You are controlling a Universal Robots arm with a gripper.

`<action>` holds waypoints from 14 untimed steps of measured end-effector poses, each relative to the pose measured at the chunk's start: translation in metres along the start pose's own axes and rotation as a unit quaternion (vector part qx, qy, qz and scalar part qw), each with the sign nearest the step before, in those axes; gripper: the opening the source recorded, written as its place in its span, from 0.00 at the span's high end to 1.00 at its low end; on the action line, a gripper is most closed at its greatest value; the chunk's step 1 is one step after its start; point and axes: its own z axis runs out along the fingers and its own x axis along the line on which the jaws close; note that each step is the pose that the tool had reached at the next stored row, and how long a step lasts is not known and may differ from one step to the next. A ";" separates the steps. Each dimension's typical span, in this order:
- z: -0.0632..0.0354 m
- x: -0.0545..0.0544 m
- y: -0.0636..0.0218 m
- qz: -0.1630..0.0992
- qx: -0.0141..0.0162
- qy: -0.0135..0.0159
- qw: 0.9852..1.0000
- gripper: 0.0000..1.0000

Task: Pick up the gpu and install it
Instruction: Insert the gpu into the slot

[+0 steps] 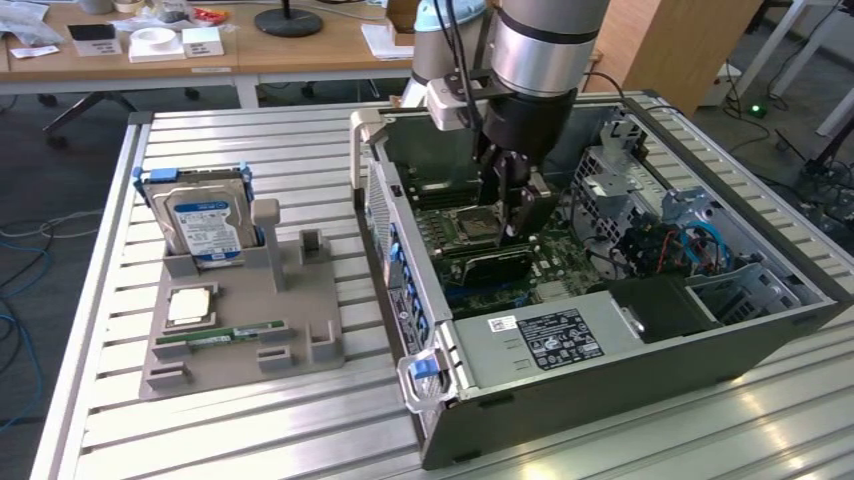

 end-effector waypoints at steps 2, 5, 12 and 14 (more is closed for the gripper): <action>0.0000 0.000 -0.0015 0.000 -0.002 0.000 1.000 0.31; 0.0000 0.000 -0.0017 0.000 -0.002 0.000 1.000 0.31; 0.0001 -0.001 -0.0018 0.000 -0.002 0.000 1.000 0.31; 0.0001 -0.001 -0.0018 0.000 -0.002 0.000 1.000 0.31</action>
